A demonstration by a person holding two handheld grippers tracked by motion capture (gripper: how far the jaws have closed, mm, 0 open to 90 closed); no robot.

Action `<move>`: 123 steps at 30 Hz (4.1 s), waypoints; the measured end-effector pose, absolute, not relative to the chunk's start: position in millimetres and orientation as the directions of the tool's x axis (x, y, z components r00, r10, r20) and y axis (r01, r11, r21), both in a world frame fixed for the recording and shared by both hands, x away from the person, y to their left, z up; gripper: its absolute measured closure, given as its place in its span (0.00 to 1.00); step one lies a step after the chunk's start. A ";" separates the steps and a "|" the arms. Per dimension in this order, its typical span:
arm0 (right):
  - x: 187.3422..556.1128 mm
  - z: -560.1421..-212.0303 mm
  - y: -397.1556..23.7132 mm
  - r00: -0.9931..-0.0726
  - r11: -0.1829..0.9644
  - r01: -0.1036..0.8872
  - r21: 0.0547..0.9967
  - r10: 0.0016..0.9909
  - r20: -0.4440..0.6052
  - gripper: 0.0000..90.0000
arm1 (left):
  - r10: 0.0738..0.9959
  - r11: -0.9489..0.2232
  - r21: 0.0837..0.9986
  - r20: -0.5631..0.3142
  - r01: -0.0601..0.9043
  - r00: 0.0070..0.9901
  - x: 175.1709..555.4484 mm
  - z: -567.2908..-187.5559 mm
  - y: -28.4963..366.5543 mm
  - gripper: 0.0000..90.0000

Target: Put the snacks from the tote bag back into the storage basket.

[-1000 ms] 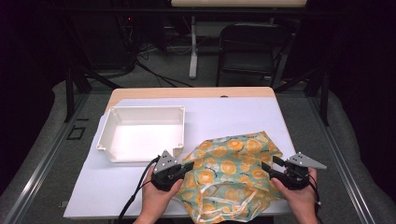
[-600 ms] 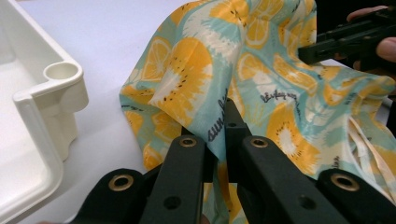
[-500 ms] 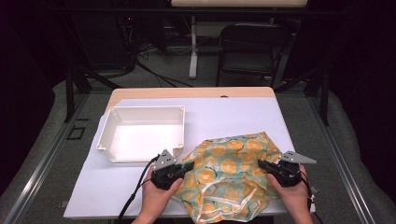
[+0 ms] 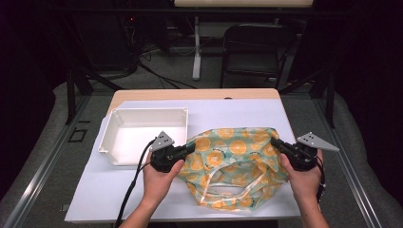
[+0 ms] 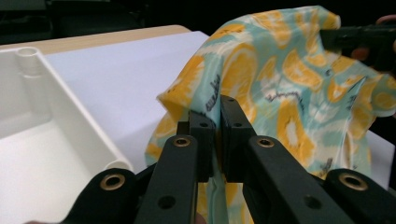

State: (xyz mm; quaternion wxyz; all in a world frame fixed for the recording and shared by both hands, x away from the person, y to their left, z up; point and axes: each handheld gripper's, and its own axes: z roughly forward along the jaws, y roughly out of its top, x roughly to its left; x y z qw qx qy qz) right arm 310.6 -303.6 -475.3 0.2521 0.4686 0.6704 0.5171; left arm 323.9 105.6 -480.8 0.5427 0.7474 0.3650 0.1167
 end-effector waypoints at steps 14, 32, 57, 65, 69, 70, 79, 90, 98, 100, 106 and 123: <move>310.6 -485.7 -304.6 -0.424 -0.004 0.390 0.921 0.887 0.183 1.00 | 0.649 -0.208 0.918 -0.129 0.338 0.749 272.6 -481.3 77.2 0.60; 311.5 -489.9 -299.3 -0.443 0.010 0.405 0.914 0.877 0.186 1.00 | 0.612 -0.560 0.766 0.126 0.316 0.780 257.7 -539.4 -7.8 0.23; 253.4 -478.9 -320.1 -0.413 0.002 0.337 0.941 0.899 0.145 0.35 | 0.593 -0.376 0.856 -0.071 0.353 0.802 294.3 -490.4 25.8 1.00; 240.4 -477.2 -288.8 -0.559 0.061 0.309 0.949 0.819 0.129 0.30 | 0.587 -0.321 0.875 -0.117 0.363 0.801 302.4 -477.3 25.7 1.00; 247.2 -492.1 -267.3 -0.600 0.141 0.352 0.925 0.793 0.108 0.28 | 0.590 -0.284 0.881 -0.150 0.378 0.793 307.9 -472.0 29.4 1.00; 248.8 -495.6 -264.1 -0.593 0.159 0.368 0.916 0.799 0.099 0.28 | 0.591 -0.279 0.882 -0.155 0.381 0.792 308.8 -471.0 30.3 1.00; 260.5 -510.0 -263.6 -0.468 0.167 0.439 0.883 0.881 0.066 0.91 | 0.575 -0.254 0.887 -0.182 0.386 0.797 314.2 -465.6 30.1 1.00; 271.7 -480.8 -280.0 -0.449 0.096 0.332 0.938 0.891 0.068 1.00 | 0.600 -0.274 0.883 -0.153 0.382 0.785 333.8 -461.7 25.4 0.99; 318.4 -484.3 -281.3 -0.432 0.066 0.390 0.918 0.894 0.119 1.00 | 0.666 -0.335 0.807 -0.162 0.486 0.728 368.9 -493.1 14.3 0.98; 329.7 -494.7 -281.7 -0.424 0.063 0.418 0.906 0.896 0.133 1.00 | 0.682 -0.366 0.780 -0.148 0.508 0.717 373.2 -505.4 7.8 0.98; 350.4 -533.7 -287.8 -0.383 0.044 0.524 0.850 0.904 0.189 1.00 | 0.702 -0.421 0.731 -0.112 0.537 0.703 378.4 -532.0 -4.3 0.93; 341.8 -525.9 -285.2 -0.404 0.029 0.495 0.868 0.892 0.201 1.00 | 0.626 -0.294 0.865 -0.147 0.406 0.766 290.6 -497.5 35.0 0.50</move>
